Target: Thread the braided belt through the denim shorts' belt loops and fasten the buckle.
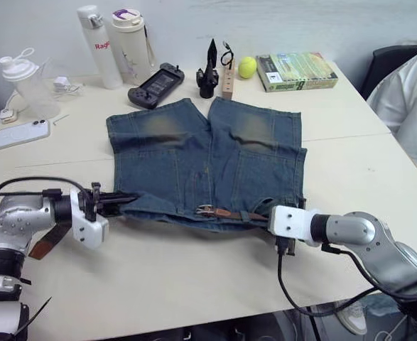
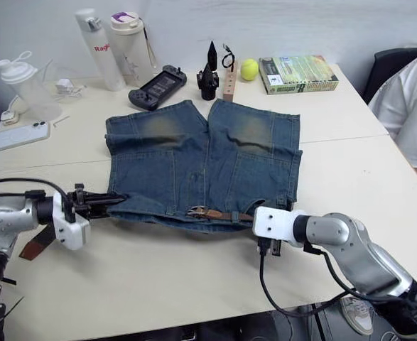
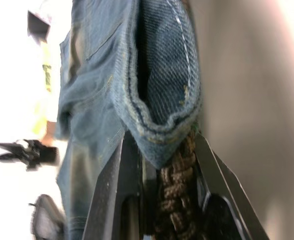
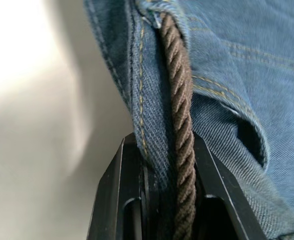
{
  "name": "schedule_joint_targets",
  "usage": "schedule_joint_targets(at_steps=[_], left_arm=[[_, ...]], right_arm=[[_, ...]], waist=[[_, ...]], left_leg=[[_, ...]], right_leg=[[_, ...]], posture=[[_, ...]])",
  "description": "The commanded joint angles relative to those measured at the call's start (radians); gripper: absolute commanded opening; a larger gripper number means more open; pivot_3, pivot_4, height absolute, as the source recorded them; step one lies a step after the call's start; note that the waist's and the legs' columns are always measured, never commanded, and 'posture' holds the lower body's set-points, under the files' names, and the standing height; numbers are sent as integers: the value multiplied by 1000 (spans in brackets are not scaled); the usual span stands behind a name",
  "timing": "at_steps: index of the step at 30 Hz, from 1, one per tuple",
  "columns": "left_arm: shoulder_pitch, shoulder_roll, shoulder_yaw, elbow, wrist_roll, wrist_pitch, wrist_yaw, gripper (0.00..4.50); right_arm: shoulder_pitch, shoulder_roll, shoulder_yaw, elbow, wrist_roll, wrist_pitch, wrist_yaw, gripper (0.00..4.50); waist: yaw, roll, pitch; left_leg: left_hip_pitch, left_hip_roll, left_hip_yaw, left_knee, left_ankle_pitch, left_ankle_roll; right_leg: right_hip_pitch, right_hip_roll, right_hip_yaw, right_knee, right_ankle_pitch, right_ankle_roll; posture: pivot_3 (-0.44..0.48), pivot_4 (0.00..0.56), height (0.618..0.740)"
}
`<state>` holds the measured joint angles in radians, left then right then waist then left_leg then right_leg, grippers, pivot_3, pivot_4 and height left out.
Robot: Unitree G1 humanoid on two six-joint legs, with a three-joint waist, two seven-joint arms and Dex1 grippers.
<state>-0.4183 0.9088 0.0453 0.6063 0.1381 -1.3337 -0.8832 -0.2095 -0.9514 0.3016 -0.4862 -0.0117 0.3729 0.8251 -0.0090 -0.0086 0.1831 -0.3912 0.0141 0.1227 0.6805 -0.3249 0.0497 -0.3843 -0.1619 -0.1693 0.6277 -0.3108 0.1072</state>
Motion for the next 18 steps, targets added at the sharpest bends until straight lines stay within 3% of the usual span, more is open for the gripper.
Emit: schedule_joint_targets(at_steps=[1,5,10,12,13,18], left_arm=[[180,11,172,75,286,-176,104,775],[297,27,202,-1,582,-125,230,775],[352,45,148,-90,688,20,396,775],[359,55,123,-121,690,64,437,1473],[362,62,106,-135,680,82,447,1636],[404,113,32,-204,585,164,429,3768]], right_arm=[[105,-51,43,-141,-105,5,11,286],[171,7,75,-225,-85,151,6,286],[159,68,70,-243,-86,257,-9,286],[144,65,58,-228,-95,260,-9,1346],[134,58,50,-220,-98,253,-6,1551],[125,42,16,-215,-68,254,24,4042]], waist=[[-14,1,0],[-16,-2,-2],[-17,13,-14],[-15,16,-17],[-13,17,-17],[-1,26,-24]], left_leg=[[0,0,1,-1,0,1],[2,1,-2,0,-1,1],[14,1,-3,-1,-10,-1],[20,1,-1,-7,-10,-1],[21,1,-1,-10,-9,-3],[22,1,-1,-17,3,-8]], right_leg=[[0,0,-1,0,0,0],[4,-3,-6,-2,0,0],[12,-7,8,-5,-1,0],[12,-7,8,-5,-2,-1],[11,-7,9,-5,-2,-2],[10,-6,8,0,-4,-6]], posture=[[0,150,720],[0,150,720],[0,150,720],[0,150,720],[0,150,720],[0,150,720]])
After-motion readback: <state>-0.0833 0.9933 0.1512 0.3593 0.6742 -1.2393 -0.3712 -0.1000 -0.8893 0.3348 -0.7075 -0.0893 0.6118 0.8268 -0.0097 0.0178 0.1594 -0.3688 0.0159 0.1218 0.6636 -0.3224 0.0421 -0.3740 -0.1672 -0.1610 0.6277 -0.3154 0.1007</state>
